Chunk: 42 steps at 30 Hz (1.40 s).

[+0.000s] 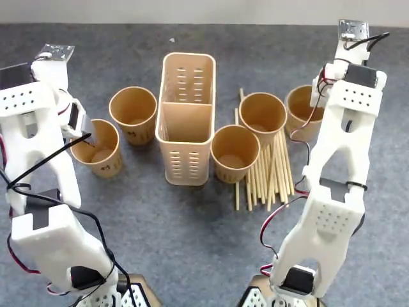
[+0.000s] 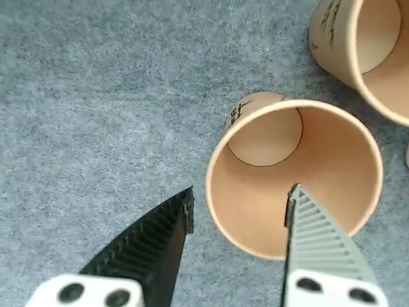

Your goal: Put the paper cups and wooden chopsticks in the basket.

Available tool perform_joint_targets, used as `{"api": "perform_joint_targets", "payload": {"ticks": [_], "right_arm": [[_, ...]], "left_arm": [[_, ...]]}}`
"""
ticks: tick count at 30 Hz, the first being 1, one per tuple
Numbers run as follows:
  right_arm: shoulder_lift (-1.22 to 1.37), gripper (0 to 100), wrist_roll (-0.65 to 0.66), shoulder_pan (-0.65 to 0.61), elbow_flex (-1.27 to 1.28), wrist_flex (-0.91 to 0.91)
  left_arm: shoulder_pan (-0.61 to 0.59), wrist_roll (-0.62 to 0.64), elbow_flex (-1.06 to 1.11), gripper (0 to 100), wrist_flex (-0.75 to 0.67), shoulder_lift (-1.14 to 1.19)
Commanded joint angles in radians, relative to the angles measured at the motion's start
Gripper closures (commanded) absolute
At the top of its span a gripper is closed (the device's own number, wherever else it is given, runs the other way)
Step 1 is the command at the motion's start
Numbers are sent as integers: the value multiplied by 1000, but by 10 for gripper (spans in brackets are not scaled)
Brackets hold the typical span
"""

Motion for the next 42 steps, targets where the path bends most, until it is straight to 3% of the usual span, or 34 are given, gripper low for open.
{"api": "perform_joint_targets", "payload": {"ticks": [1,7,18,27,31,36,42], "right_arm": [[-13,728,14,-1,-41,5],[41,728,14,-4,31,-18],[237,735,14,-5,-54,-8],[254,972,14,-4,-64,-8],[251,986,14,-1,-64,-8],[225,988,14,2,-159,101],[143,988,14,1,-487,387]], "left_arm": [[18,-6,-5,748,-8,-5],[19,-8,21,751,-12,-4],[19,-8,245,759,-190,-4],[35,-98,251,963,-198,-5],[33,-98,243,995,-195,-15],[-2,-98,101,996,-180,-7],[-68,-98,-245,996,6,-16]]}}
